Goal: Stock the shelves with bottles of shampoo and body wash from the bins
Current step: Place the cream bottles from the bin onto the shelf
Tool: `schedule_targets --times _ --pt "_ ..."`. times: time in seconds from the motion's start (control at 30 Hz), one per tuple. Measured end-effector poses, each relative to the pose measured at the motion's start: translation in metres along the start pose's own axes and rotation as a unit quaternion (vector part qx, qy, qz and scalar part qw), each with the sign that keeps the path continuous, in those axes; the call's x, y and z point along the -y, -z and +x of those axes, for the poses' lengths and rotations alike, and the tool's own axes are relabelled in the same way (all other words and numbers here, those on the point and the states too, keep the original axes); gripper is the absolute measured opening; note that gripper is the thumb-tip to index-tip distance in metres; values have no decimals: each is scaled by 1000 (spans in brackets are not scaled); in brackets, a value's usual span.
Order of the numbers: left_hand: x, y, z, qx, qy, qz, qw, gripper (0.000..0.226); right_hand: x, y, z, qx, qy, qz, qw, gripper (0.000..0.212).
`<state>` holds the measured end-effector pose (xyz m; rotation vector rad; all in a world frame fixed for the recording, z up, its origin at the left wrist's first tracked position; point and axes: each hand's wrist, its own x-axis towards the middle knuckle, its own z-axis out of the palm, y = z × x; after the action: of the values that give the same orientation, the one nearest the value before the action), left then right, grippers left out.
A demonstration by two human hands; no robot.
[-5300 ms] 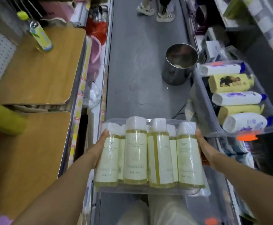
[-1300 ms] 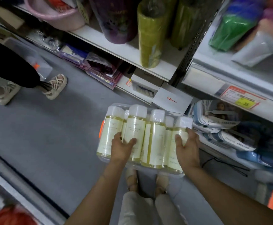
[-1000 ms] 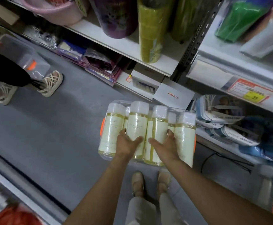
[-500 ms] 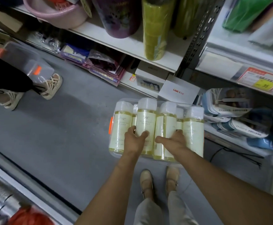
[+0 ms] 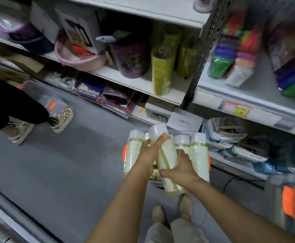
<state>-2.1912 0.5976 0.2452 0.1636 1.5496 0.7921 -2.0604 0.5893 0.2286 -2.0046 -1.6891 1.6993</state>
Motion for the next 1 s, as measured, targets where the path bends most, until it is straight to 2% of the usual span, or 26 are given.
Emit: schedule_targets --times 0.1,0.2,0.3,0.33,0.43,0.47,0.53,0.63,0.77,1.0 --pt "-15 -5 -25 -25 -33 -29 999 100 25 13 -34 -39 76 -127 988 86" --pt "-24 -5 -50 -59 -96 -59 992 69 44 27 -61 -76 130 -174 973 88" --pt "-39 -3 -73 -49 -149 -97 983 48 60 51 -86 -41 132 -55 989 87" --pt "-47 -2 -81 -40 -160 -104 981 51 65 60 -95 -8 126 0 992 83" --pt "-72 -4 -104 14 -163 -119 979 92 79 83 -120 118 122 109 979 66" --pt "-79 -5 -111 45 -164 -119 978 98 83 89 -128 143 129 134 972 65" --pt "-95 -7 -135 107 -180 -114 971 85 93 96 -142 158 157 165 961 62" --pt "-113 -7 -160 163 -193 -143 957 67 107 102 -160 119 192 175 958 61" --pt "-137 -12 -190 173 -212 -130 953 71 122 106 -181 46 219 176 959 74" --pt "-159 -27 -226 162 -264 -91 946 72 137 124 -215 11 262 169 950 63"
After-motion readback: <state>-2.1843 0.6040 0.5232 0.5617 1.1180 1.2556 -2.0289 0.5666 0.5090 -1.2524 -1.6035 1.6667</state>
